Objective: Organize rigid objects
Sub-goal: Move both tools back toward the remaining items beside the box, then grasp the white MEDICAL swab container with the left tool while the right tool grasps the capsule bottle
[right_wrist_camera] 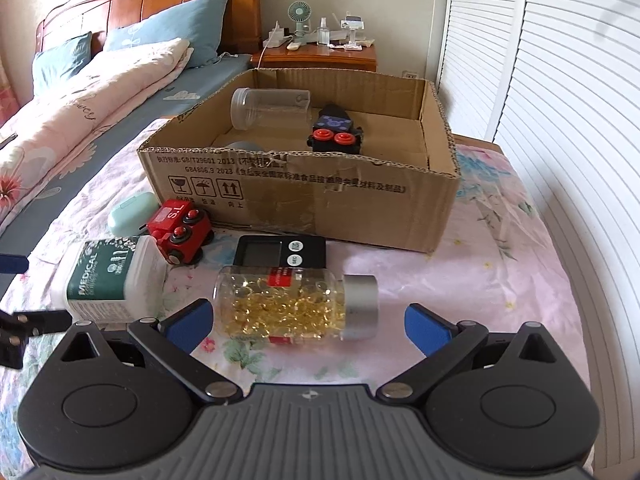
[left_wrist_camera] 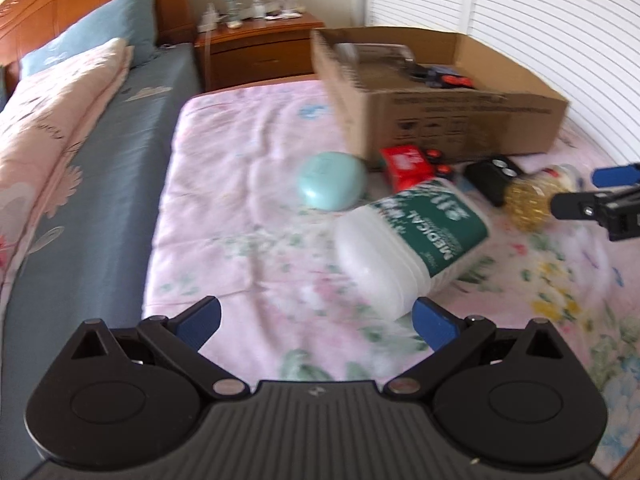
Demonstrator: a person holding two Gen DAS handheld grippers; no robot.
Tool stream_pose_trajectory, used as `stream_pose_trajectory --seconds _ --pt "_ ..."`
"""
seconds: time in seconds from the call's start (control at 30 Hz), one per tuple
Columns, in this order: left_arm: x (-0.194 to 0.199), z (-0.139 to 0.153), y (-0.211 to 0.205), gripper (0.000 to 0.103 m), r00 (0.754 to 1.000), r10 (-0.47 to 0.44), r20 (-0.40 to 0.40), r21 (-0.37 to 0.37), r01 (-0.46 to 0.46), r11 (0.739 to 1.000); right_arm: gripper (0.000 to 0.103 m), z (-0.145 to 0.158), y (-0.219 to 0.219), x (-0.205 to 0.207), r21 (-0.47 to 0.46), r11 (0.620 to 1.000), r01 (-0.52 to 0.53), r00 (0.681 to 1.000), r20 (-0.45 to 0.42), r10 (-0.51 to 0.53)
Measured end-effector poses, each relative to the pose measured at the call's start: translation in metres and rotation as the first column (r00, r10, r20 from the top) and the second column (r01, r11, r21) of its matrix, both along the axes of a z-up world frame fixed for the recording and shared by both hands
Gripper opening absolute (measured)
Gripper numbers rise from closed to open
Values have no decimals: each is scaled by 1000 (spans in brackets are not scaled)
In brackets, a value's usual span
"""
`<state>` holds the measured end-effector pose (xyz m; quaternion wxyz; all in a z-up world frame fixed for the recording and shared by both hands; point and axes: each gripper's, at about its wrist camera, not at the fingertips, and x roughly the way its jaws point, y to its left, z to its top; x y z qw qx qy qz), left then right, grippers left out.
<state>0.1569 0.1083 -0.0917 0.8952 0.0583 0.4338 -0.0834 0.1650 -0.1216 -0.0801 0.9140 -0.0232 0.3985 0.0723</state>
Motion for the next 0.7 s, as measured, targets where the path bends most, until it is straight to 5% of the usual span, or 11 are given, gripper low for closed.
stream_pose_trajectory --seconds 0.3,0.7 --pt "-3 -4 -12 101 996 -77 -35 -66 75 995 103 -13 11 14 -38 999 10 1000 -10 -10" --pt "12 3 -60 101 988 -156 -15 -64 155 986 103 -25 -17 21 -41 996 77 997 -23 -78"
